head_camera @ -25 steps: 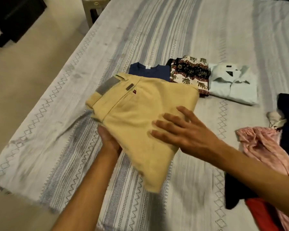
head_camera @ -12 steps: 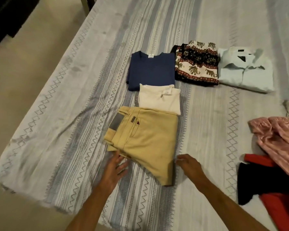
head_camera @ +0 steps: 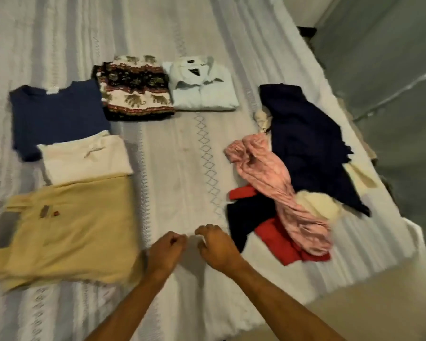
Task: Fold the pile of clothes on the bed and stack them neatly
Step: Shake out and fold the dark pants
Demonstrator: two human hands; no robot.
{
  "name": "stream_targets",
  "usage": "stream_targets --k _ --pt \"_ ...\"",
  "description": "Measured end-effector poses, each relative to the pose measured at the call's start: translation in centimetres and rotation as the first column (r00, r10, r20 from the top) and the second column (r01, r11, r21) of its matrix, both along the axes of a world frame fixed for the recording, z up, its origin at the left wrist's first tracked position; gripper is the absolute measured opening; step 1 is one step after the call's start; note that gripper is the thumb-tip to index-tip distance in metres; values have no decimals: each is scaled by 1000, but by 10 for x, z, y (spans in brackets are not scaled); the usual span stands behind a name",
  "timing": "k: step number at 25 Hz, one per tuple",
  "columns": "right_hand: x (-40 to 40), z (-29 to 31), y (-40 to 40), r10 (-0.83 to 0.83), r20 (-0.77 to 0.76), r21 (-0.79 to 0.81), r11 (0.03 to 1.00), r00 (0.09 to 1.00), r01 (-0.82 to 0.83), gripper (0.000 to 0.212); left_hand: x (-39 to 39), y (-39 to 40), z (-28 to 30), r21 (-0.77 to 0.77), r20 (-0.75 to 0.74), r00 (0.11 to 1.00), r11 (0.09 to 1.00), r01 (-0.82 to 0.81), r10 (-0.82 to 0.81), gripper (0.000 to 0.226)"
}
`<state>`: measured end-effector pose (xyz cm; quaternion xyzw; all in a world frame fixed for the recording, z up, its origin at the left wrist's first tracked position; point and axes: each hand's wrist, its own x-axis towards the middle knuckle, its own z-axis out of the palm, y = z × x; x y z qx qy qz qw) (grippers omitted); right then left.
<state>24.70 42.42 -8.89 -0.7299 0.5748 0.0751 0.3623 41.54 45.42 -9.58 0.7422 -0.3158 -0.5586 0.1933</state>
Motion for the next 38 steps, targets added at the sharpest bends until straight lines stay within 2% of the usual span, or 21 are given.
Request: stream_targets --k 2,5,8,10,12,14,15,16,18,20,23,25,26,28,31,33,35,36,38 --pt "-68 26 -32 -123 -54 -141 983 991 115 43 -30 -32 5 24 -97 995 1000 -15 17 18" --pt "-190 49 -88 -335 -103 -417 869 936 265 44 -83 -75 17 15 -102 992 997 70 -68 16" --pt "-282 59 -152 -502 -223 -523 785 835 333 46 -134 -117 24 -50 -75 988 990 132 -135 15" --pt "-321 53 -189 -579 -295 -455 785 760 421 68 -168 -148 28 -113 -66 984 981 159 -167 12" --pt "-355 35 -225 -656 -244 -269 753 714 600 94 -199 -182 28 -213 -11 970 948 234 -242 1" --pt "-373 12 -250 -662 -181 -65 746 728 662 112 -228 -214 29 -311 -5 949 902 299 -316 15" --pt "-374 0 -257 -628 -199 -26 771 753 636 111 -240 -228 27 -331 -26 942 892 309 -336 19" --pt "-371 -11 -258 -580 -252 -60 808 775 586 102 -250 -240 23 -336 -24 933 882 330 -358 21" --pt "-365 -26 -256 -536 -321 -232 844 781 483 68 -267 -257 16 -325 46 916 861 391 -399 24" --pt "-367 -31 -254 -530 -291 -339 836 797 432 48 -276 -266 10 -300 116 904 853 426 -411 24" --pt "-383 -32 -260 -490 -254 -383 843 834 378 17 -281 -266 2 -269 132 908 868 418 -397 23" --pt "-385 -31 -264 -460 -226 -410 844 858 345 15 -278 -256 -4 -257 105 916 879 402 -388 22" --pt "-384 -29 -264 -473 -166 -433 823 865 367 18 -275 -250 -8 -257 94 918 881 396 -385 22" --pt "-382 -16 -261 -554 43 -485 716 832 502 22 -265 -239 -15 -272 89 908 867 418 -410 28" --pt "-389 44 -275 -621 258 -563 526 740 637 16 -255 -226 -22 -247 62 854 821 514 -516 47" --pt "-392 123 -306 -619 379 -631 371 688 681 11 -252 -222 -14 -209 42 803 781 589 -594 71" --pt "-391 228 -338 -574 487 -673 234 658 702 15 -250 -222 4 -173 60 736 719 673 -675 90" --pt "-384 282 -347 -525 526 -686 202 669 699 18 -252 -221 20 -168 69 728 712 682 -682 91" --pt "-357 378 -345 -415 625 -655 183 662 733 18 -255 -224 57 -218 66 772 746 629 -632 83"
